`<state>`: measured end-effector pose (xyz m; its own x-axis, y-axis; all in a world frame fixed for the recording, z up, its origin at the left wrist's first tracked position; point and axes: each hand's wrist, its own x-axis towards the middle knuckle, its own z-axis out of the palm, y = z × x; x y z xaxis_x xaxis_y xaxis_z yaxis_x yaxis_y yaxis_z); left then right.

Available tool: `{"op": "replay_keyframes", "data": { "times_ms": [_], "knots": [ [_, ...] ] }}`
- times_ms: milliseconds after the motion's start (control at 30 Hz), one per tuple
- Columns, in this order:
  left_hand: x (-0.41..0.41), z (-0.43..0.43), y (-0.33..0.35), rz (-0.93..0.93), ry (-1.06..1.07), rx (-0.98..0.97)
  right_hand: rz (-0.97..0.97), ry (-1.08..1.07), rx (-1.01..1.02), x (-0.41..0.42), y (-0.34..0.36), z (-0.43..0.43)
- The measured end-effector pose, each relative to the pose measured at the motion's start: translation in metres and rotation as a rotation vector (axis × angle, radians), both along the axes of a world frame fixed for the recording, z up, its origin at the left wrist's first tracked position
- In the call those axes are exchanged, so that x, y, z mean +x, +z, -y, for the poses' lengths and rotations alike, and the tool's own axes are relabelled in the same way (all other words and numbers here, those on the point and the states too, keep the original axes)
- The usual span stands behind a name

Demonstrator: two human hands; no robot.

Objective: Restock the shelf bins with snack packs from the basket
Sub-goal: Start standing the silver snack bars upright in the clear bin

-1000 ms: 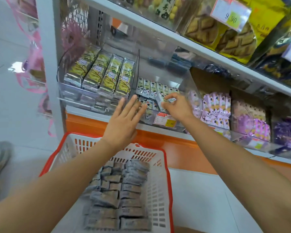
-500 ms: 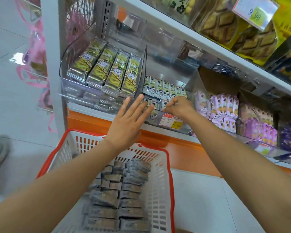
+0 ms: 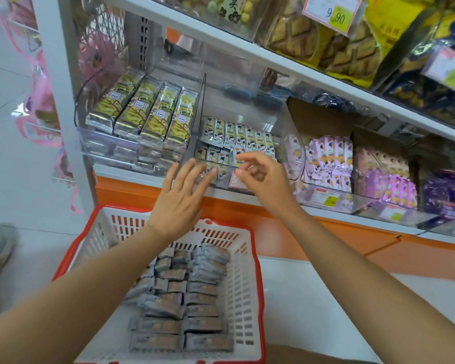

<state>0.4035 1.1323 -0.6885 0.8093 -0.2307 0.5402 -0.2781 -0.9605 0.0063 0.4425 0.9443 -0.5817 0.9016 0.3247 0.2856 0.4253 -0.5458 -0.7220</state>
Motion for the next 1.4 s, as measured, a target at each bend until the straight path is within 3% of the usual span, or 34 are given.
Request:
{"op": "replay_keyframes", "data": {
  "times_ms": [133, 233, 400, 533, 633, 833, 1000, 1133, 1400],
  "knots": [
    [-0.011, -0.005, -0.018, -0.062, -0.052, 0.042, -0.042, 0.081, -0.075, -0.030, -0.045, -0.003],
    [-0.013, -0.013, -0.040, -0.232, -0.058, 0.123, -0.147, 0.070, -0.174, -0.039, -0.097, 0.002],
    [-0.013, -0.029, -0.076, -0.528, 0.091, 0.182, -0.390, -0.027, -0.328, -0.045, -0.171, 0.011],
    [-0.013, -0.041, -0.098, -0.651, 0.152, 0.228, -0.490, -0.045, -0.434, -0.042, -0.212, 0.013],
    [-0.012, -0.047, -0.114, -0.645, 0.149, 0.184, -0.513, -0.033, -0.469, -0.039, -0.240, 0.014],
    [-0.008, -0.046, -0.138, -0.570, 0.141, 0.126, -0.370, 0.027, -0.545, -0.034, -0.276, 0.006],
    [-0.007, -0.046, -0.151, -0.507, 0.128, 0.090, -0.328, 0.073, -0.727, -0.030, -0.308, -0.001],
    [-0.006, -0.046, -0.155, -0.464, 0.126, 0.076, -0.245, 0.088, -0.905, -0.030, -0.313, -0.007],
    [-0.008, -0.044, -0.149, -0.524, 0.137, 0.054, -0.127, 0.127, -1.008, -0.033, -0.320, 0.002]
  ]
}}
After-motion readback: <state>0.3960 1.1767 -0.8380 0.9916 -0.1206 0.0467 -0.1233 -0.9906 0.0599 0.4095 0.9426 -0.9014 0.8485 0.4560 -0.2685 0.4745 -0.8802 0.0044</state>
